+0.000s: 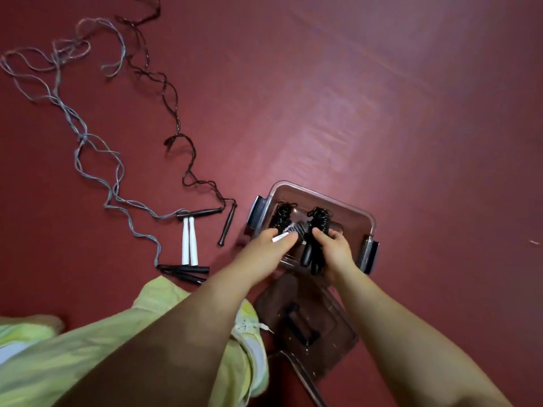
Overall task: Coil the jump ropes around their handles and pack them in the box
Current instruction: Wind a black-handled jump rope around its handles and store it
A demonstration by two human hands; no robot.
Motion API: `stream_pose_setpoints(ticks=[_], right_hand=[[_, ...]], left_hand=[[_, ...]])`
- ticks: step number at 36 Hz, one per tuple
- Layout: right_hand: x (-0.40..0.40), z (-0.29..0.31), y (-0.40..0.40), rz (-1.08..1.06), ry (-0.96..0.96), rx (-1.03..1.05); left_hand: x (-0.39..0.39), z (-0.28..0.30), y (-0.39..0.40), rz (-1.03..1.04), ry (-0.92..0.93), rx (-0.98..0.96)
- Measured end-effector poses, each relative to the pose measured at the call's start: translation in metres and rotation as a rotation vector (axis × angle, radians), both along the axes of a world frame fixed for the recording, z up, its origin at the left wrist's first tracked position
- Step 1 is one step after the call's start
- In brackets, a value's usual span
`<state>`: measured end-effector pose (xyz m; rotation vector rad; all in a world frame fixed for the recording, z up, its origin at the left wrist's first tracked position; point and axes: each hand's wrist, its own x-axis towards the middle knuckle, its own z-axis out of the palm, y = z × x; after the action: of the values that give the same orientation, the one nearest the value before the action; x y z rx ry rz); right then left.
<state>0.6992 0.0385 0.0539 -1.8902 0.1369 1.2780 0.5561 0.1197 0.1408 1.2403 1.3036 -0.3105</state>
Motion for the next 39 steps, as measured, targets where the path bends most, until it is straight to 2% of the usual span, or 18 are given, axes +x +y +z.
stream_pose_setpoints(ticks=[6, 11, 14, 20, 24, 25, 28, 33, 37, 39], right_hand=[[-0.013, -0.047, 0.030, -0.084, 0.044, 0.022], [-0.022, -0.101, 0.031, -0.183, 0.095, 0.001], [-0.033, -0.069, 0.037, -0.174, 0.130, -0.005], [-0.051, -0.028, 0.033, -0.028, -0.117, 0.007], [-0.065, -0.007, 0.041, 0.028, -0.107, 0.122], [-0.085, 0.000, 0.055, 0.067, -0.089, 0.167], [-0.092, 0.005, 0.066, 0.115, -0.058, 0.235], [-0.150, 0.004, 0.109, 0.258, 0.055, 0.318], [-0.184, -0.010, 0.126, 0.387, 0.143, 0.315], [-0.202, -0.028, 0.129, 0.382, 0.241, 0.276]], left_hand=[[-0.014, -0.043, 0.007, 0.070, 0.032, -0.013], [-0.018, -0.050, 0.012, 0.113, 0.008, -0.040], [-0.017, -0.047, 0.019, 0.099, -0.010, -0.048], [-0.023, -0.039, 0.046, 0.094, -0.003, -0.001], [-0.039, -0.033, 0.072, -0.003, 0.036, 0.073], [-0.062, -0.029, 0.086, -0.024, 0.054, 0.107], [-0.076, -0.021, 0.106, -0.161, 0.052, 0.193], [-0.165, -0.015, 0.137, 0.021, 0.053, 0.224], [-0.217, -0.028, 0.133, 0.177, 0.050, 0.204], [-0.237, -0.039, 0.127, 0.289, 0.030, 0.184]])
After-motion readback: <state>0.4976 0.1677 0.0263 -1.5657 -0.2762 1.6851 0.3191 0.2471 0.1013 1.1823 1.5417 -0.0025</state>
